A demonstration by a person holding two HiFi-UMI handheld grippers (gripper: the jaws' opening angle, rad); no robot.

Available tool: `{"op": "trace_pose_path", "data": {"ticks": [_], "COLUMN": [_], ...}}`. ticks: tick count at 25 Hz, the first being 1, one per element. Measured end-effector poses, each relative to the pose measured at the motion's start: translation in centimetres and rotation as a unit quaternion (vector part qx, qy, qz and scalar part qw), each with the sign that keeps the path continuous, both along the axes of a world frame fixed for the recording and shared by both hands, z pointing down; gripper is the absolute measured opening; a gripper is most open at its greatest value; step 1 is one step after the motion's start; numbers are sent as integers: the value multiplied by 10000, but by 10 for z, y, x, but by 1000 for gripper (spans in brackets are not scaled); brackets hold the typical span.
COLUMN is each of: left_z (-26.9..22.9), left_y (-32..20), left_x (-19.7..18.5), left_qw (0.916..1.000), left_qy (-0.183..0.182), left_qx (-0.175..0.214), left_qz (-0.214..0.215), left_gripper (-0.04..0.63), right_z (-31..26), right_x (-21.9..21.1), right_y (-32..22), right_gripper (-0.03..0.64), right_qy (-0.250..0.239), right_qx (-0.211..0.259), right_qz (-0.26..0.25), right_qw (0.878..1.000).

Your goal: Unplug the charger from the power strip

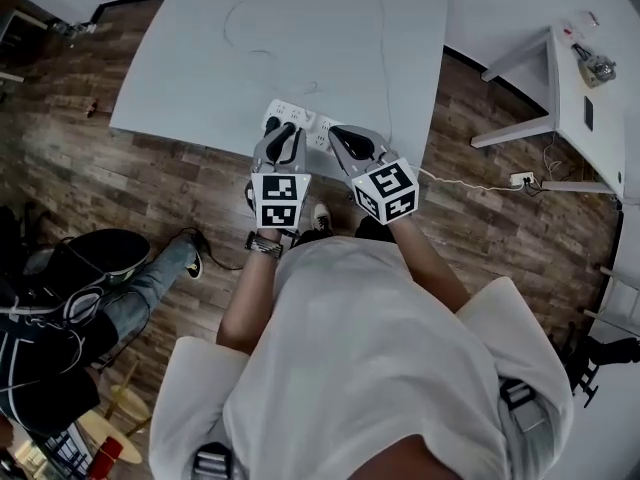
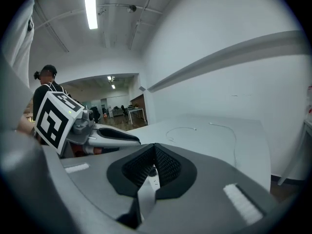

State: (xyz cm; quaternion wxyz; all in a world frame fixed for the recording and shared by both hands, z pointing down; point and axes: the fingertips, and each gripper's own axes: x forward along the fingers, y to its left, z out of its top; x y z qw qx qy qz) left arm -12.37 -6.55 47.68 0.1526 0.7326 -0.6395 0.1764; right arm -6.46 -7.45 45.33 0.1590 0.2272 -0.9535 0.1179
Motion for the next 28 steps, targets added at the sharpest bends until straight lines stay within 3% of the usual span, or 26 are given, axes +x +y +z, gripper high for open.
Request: {"op": "trace_pose_path", "data": {"ticks": [18,28], "left_z": [48,69], "left_y": [-15,-26], "left_x": [-3,2], "left_qw": [9984,9961], "left_qy": [283,452], "left_qx": [-473,-760], "left_qz": [-85,7], "left_gripper": [84,129], "right_z": [104,144], "right_x": [-18,-18], "right_y": [12,20], "right_gripper": [40,43], "right_qy": [572,865], "right_qx": [-958,-1437], "right_qz": [-129,-326], "right_qw": [9937,9853]}}
